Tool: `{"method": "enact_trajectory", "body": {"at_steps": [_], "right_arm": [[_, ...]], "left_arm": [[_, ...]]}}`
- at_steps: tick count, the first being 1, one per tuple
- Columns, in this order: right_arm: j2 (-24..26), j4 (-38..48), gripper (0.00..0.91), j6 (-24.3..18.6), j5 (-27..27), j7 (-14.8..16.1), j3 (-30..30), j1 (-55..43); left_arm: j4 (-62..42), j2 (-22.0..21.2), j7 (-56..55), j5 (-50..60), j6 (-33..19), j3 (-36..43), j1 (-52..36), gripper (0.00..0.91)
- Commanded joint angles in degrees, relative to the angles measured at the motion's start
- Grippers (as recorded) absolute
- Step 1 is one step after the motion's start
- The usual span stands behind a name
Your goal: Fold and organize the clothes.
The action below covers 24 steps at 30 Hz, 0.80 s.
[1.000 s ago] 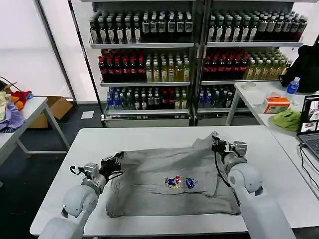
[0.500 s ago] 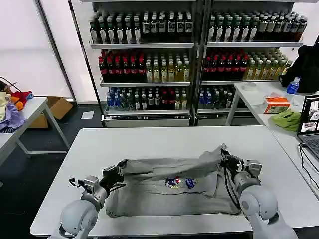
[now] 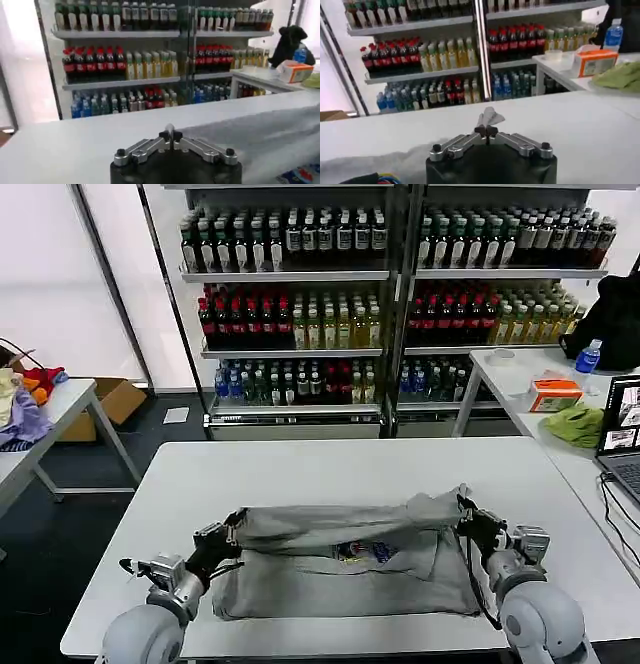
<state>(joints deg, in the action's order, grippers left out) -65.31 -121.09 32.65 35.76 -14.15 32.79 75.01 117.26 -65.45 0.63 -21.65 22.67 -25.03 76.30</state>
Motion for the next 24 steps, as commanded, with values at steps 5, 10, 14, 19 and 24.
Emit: {"method": "enact_trajectory", "body": {"at_steps": [5,10,14,19,24], "right_arm": [[-0.5,-3.1,0.0,-0.5,-0.5,0.1,1.2,6.1],[-0.5,-3.2,0.0,-1.0,-1.6,0.2,0.9,8.7],[-1.0,-0.9,0.0,-1.6,-2.8,0.0,-0.7,9.2],[-1.7,2.9,0.0,-2.1,-4.9,0.1,-2.7,8.1],[-2.0,5.5,0.0,-2.7,-6.5,0.1,-3.3,8.0]], "left_arm": [[4.6,-0.7,0.0,0.6,-1.4,-2.1,5.8,0.01],[4.4,-0.9,1.5,1.8,-1.8,-2.5,8.8,0.01],[0.3,-2.6,2.7,5.4,-2.9,-1.1,9.3,0.01],[-4.2,-3.1,3.0,6.2,-2.8,-0.4,7.7,0.01],[-4.8,-2.9,3.3,6.1,-2.7,-0.5,7.6,0.01]]}}
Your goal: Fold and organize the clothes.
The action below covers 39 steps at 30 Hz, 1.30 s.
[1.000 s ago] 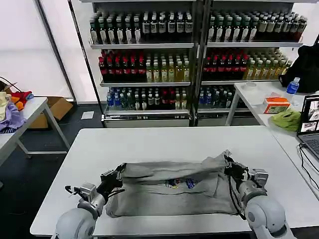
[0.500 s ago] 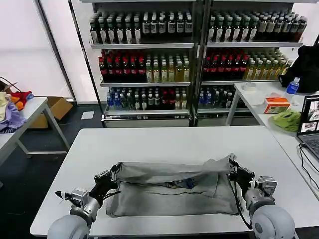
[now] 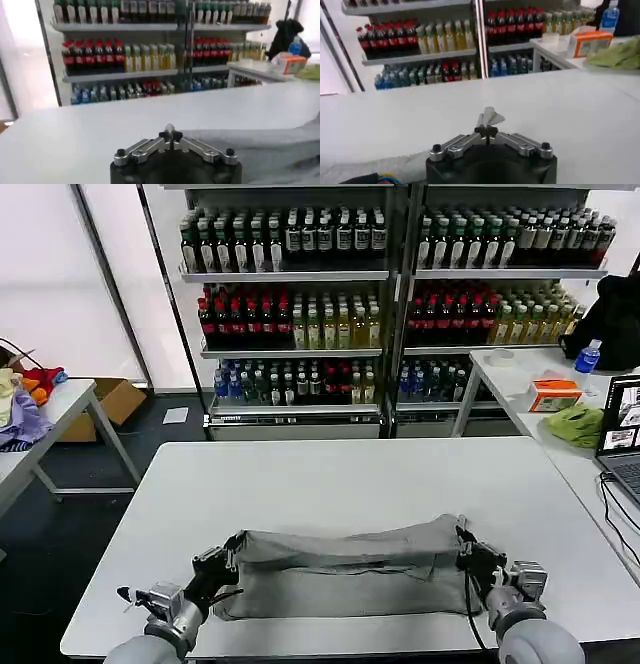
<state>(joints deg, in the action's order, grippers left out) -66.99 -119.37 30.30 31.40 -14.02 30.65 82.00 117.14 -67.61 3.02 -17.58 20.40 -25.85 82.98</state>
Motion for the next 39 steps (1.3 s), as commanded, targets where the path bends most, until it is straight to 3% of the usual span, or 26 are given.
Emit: {"method": "enact_trajectory", "body": {"at_steps": [1,10,11,12,13,14,15,16,25,29,39], "right_arm": [[-0.3,4.4,0.0,-0.5,-2.6,0.0,-1.3,1.0],[-0.9,8.3,0.0,-1.9,-4.1,-0.3,-1.1,0.1],[-0.8,8.5,0.0,-1.9,-4.2,-0.1,-1.1,0.2],[-0.7,8.5,0.0,-1.9,-4.4,0.1,-1.2,0.2],[-0.7,8.6,0.01,-1.9,-4.6,0.3,-1.2,0.3],[-0.8,8.6,0.081,-1.9,-5.0,0.5,-1.4,0.4],[-0.9,8.5,0.322,-1.8,-5.1,0.5,-1.5,0.3],[-0.9,8.4,0.907,-1.7,-5.3,0.4,-1.5,0.3],[0.3,1.8,0.907,-0.8,-4.6,-0.5,4.0,0.9],[0.6,-2.1,0.907,0.2,-1.5,-1.5,6.6,0.7],[-0.1,-7.5,0.907,1.1,-0.9,-1.8,5.5,0.2]], "left_arm": [[-4.7,-0.8,0.9,2.1,-0.4,0.3,1.0,0.01],[-6.4,-0.9,1.2,2.8,-0.5,0.3,0.0,0.01],[-6.4,-0.8,1.5,3.0,-0.6,0.3,0.0,0.05],[-6.4,-0.9,1.6,3.4,-0.6,0.3,-0.1,0.333],[-6.4,-1.0,1.6,3.5,-0.7,0.4,-0.1,0.907],[-6.4,-1.2,1.6,3.7,-0.7,0.5,-0.3,0.907],[-6.3,-1.4,1.6,3.8,-0.8,0.6,-0.4,0.907],[-6.1,-1.6,1.5,3.9,-0.9,0.7,-0.6,0.907],[-1.3,-4.0,-2.8,4.5,0.4,-0.6,0.3,0.907],[-0.6,-6.2,-4.5,5.2,2.6,-0.5,1.2,0.907],[-3.2,-9.9,-4.9,3.8,4.4,0.3,1.4,0.907]]}}
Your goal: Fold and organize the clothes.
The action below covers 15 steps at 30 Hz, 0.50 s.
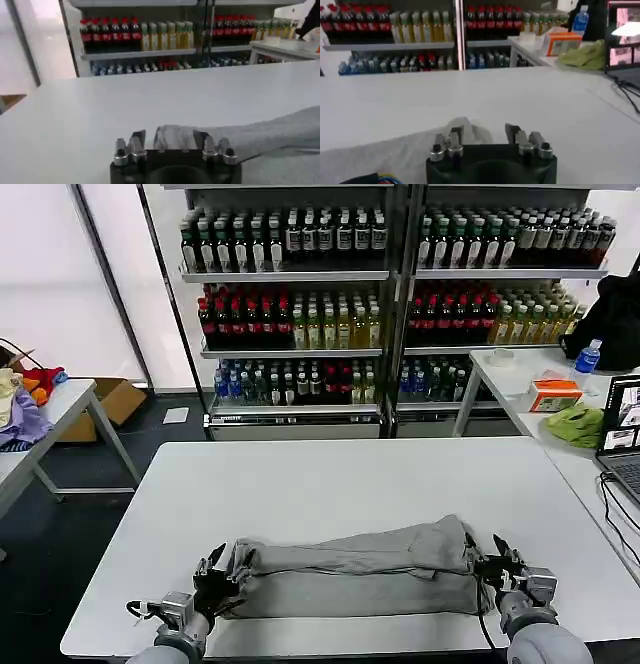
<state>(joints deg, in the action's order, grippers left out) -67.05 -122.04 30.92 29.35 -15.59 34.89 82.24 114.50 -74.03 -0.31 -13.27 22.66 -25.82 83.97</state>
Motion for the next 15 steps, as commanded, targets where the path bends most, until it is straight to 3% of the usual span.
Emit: {"method": "enact_trajectory", "body": {"at_steps": [1,4,5,6,7,8,15], "right_arm": [[-0.1,-4.7,0.907,0.5,1.2,-0.2,1.2,-0.1],[0.0,-4.5,0.907,0.4,1.2,-0.3,0.9,-0.1],[0.0,-4.5,0.907,0.4,1.2,-0.4,0.9,0.0],[0.0,-4.5,0.907,0.4,1.2,-0.4,0.9,0.0],[-0.1,-4.5,0.907,0.4,1.3,-0.5,0.9,0.0],[-0.1,-4.6,0.907,0.4,1.5,-0.6,0.9,-0.1],[-0.2,-4.9,0.907,0.7,2.3,-1.1,1.1,-0.7]], "left_arm": [[-0.8,-3.6,-1.5,-0.6,2.3,0.3,0.4,0.907],[-1.3,-3.5,-1.4,-1.3,2.5,0.1,0.4,0.877],[-1.5,-3.5,-1.3,-1.7,2.6,-0.1,0.4,0.655],[-1.6,-3.4,-1.1,-2.0,2.8,-0.2,0.5,0.212],[-1.6,-3.3,-1.0,-2.4,2.9,-0.3,0.7,0.05],[-1.7,-3.2,-0.9,-2.8,3.0,-0.3,0.8,0.01],[-1.4,-3.2,0.6,-2.9,2.5,-0.2,2.0,0.01]]}}
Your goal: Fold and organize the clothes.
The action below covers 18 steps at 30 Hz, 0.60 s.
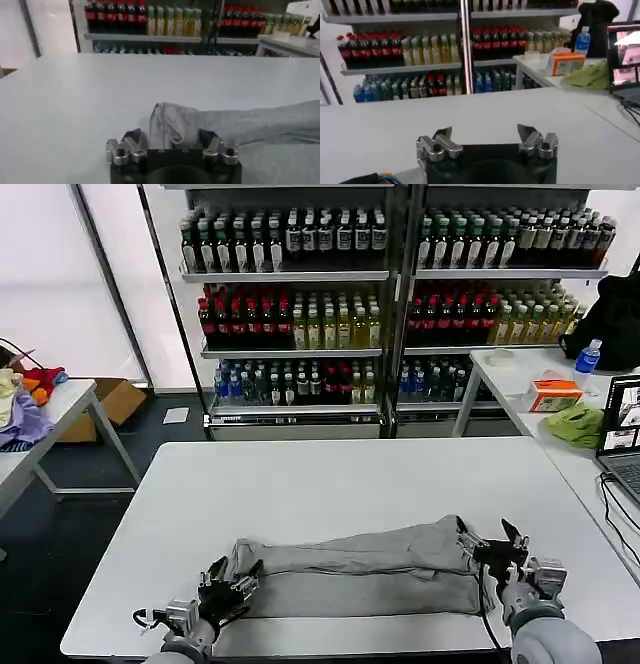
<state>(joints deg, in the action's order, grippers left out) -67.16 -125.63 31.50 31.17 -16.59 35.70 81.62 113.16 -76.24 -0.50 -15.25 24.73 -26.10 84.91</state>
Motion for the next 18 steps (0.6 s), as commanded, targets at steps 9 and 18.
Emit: {"method": "enact_trajectory", "body": {"at_steps": [9,18], "right_arm": [[0.2,-1.2,0.907,0.6,1.6,-1.1,0.7,-0.8],[0.8,-0.8,0.907,1.0,2.3,-1.8,0.4,-2.5]], "left_arm": [[0.7,-0.1,-0.2,-1.6,-1.3,-1.7,0.6,0.0],[2.9,1.7,-0.3,-3.5,-1.9,-7.5,0.3,0.0]]}}
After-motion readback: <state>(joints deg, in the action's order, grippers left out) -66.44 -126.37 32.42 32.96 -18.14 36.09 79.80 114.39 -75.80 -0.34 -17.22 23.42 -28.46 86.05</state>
